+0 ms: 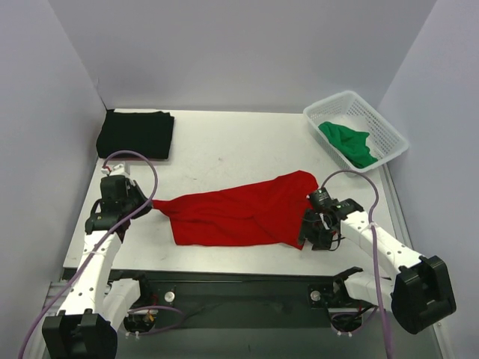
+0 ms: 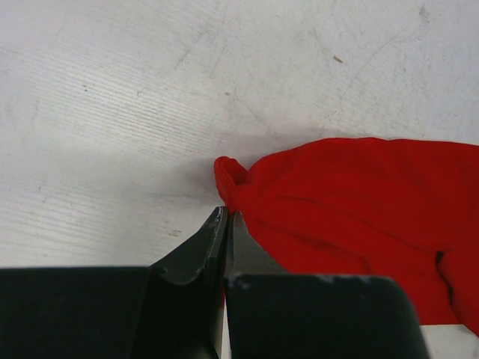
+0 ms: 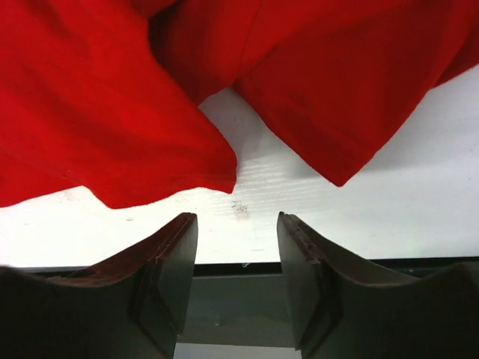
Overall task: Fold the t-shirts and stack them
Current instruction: Flatten out the tshirt
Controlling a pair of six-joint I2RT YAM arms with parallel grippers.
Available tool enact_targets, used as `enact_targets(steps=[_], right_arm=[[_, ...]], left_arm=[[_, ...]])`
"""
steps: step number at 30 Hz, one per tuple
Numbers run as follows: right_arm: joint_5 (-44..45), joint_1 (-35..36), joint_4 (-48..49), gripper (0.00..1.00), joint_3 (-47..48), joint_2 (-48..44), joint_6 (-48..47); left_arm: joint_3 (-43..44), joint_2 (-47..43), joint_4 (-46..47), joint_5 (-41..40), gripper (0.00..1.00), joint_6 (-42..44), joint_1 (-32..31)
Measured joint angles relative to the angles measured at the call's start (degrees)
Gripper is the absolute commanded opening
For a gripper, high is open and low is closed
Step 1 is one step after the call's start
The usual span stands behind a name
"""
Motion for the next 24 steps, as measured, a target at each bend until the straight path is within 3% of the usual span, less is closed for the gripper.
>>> enact_targets(steps=[4,11,24], right_arm=[[-0.15,0.28,1.73,0.53,-1.33,0.04,-0.52],[-1.81,0.33,5.75,0.45,-4.96,2.29,-0.17],[-2.89,1.03,10.45,0.42,-4.83,5.27,-0.22]], left_arm=[[0.00,-0.50,-0.09,0.00,0.00,0.00,0.00],[0.00,-0.50,-0.11,0.00,0.00,0.02,0.00],[-0.09,-0.85,-0.20,0.00,0.00,0.02,0.00]])
